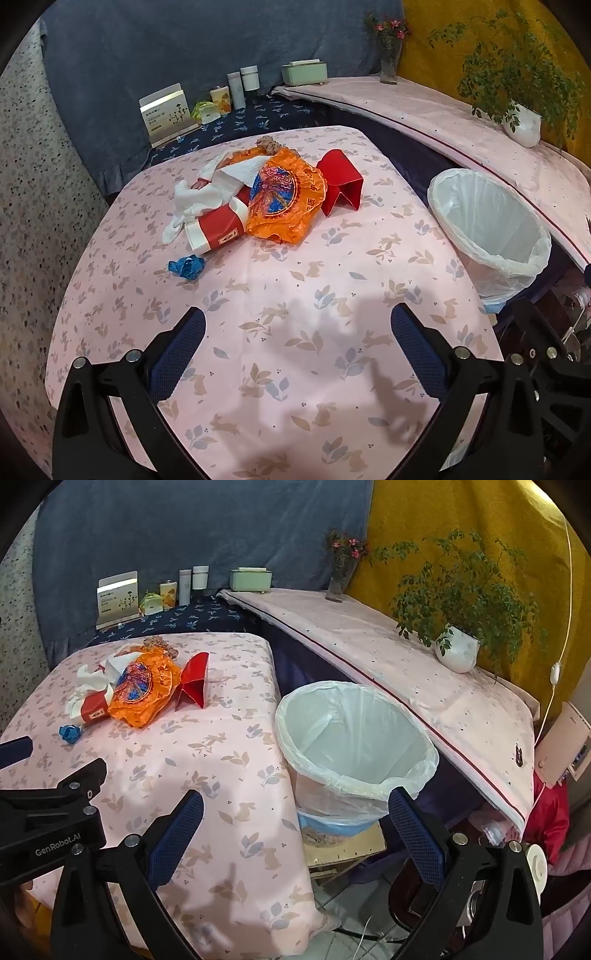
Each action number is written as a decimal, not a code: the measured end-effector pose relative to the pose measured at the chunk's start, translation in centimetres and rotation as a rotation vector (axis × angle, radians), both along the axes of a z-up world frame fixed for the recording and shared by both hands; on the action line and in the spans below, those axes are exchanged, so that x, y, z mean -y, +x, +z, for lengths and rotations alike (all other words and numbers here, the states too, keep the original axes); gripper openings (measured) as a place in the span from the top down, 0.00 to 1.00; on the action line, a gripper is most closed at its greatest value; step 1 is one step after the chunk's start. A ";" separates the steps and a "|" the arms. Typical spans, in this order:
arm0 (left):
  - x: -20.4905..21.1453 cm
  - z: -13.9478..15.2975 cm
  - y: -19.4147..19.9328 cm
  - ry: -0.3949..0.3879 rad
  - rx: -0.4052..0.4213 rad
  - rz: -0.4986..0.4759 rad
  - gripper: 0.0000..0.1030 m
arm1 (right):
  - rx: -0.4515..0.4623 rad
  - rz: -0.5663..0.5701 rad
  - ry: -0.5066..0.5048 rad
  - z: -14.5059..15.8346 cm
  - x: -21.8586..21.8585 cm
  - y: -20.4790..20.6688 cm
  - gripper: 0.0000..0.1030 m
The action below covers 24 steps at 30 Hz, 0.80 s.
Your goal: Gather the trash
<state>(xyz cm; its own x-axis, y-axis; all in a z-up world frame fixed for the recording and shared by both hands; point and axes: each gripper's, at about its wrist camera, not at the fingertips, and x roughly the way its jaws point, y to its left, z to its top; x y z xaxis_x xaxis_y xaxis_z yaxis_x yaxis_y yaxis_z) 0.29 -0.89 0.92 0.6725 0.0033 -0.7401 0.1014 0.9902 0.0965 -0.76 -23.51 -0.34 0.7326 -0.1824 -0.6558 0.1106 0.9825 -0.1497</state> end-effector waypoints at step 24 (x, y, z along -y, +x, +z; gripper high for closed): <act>0.0 -0.3 -0.1 -0.001 0.000 0.002 0.07 | 0.016 -0.008 0.002 0.2 0.2 -0.3 0.06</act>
